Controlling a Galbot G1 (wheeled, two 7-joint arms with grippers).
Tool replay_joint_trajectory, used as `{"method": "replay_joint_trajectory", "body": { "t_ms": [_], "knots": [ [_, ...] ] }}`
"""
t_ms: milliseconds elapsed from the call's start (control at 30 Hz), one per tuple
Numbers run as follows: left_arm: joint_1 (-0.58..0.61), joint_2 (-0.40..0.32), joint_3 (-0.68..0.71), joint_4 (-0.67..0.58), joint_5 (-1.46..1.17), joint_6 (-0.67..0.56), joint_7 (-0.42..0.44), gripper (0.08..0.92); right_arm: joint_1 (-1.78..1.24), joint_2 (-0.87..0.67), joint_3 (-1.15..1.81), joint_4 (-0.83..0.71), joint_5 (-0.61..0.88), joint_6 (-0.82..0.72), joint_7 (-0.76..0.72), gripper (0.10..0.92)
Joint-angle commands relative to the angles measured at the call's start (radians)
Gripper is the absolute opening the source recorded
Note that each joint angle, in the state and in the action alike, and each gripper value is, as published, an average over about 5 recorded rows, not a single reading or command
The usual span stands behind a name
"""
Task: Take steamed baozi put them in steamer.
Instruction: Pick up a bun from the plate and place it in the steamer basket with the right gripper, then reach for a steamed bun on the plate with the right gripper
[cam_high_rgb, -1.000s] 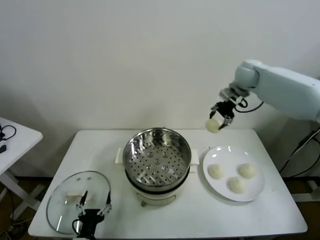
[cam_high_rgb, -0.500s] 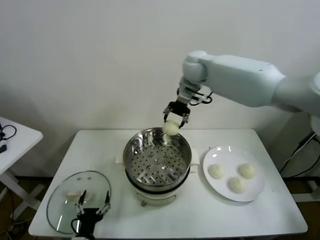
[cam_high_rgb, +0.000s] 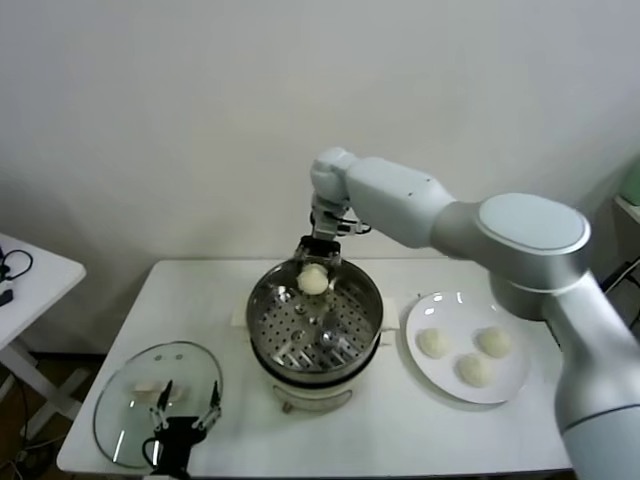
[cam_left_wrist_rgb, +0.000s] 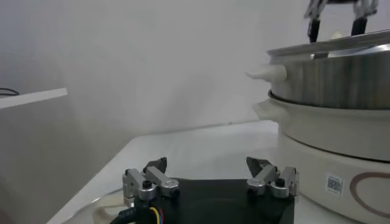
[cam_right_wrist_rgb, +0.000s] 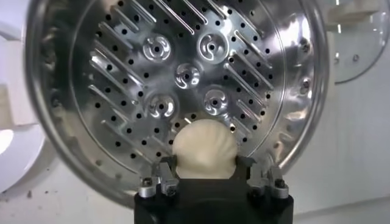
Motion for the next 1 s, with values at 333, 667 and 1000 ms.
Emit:
{"method": "replay_joint_trajectory", "body": {
  "t_ms": [333, 667, 1000],
  "knots": [
    [-0.004, -0.005, -0.001, 0.005, 0.001, -0.002, -0.002, 0.823, -0.039, 0.064, -0.006, -0.097, 0.034, 0.055, -0.019, 0.708],
    [-0.004, -0.005, 0.002, -0.006, 0.006, 0.011, -0.001, 0.823, 0.292, -0.157, -0.275, 0.223, 0.475, 0.041, -0.025, 0.822],
    [0.001, 0.002, 0.006, -0.012, 0.01, 0.013, 0.0, 0.823, 0.576, -0.477, -0.744, 0.462, 0.779, -0.456, -0.062, 0.823]
  ]
}}
